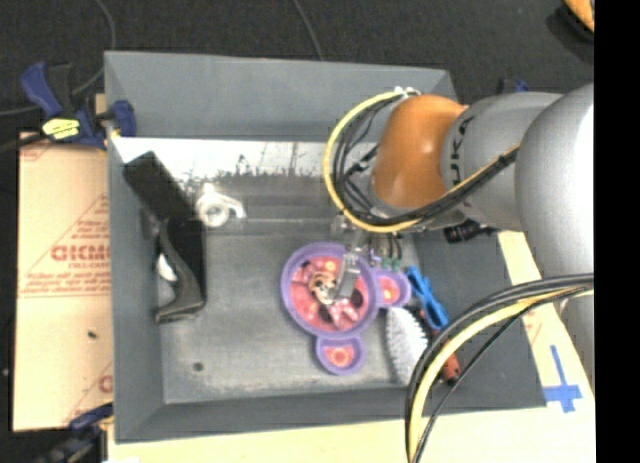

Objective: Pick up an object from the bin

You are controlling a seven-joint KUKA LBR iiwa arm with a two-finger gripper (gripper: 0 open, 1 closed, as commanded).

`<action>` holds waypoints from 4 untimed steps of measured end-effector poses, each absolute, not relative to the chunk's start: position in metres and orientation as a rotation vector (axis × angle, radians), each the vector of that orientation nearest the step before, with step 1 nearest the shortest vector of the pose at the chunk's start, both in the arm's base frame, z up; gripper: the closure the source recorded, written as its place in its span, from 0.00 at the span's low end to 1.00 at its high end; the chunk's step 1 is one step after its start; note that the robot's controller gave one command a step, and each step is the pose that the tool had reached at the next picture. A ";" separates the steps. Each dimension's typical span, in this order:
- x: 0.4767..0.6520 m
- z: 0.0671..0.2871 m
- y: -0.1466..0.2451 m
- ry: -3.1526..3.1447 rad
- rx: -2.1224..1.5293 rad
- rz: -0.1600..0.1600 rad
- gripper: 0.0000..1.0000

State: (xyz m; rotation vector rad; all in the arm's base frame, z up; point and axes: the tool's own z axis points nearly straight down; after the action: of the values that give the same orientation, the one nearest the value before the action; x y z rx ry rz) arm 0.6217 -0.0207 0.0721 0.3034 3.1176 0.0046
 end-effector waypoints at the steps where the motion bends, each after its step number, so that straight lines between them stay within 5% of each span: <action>1: 0.612 0.072 0.032 3.002 -0.885 -0.006 1.00; 4: 0.609 0.075 0.051 2.896 -1.183 -0.004 1.00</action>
Offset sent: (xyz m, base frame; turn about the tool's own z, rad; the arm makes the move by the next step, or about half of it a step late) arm 0.0000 0.0000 0.0000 0.0000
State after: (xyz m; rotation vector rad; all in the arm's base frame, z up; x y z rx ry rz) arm 0.6089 0.0510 0.0749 -1.1828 2.8964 -0.0041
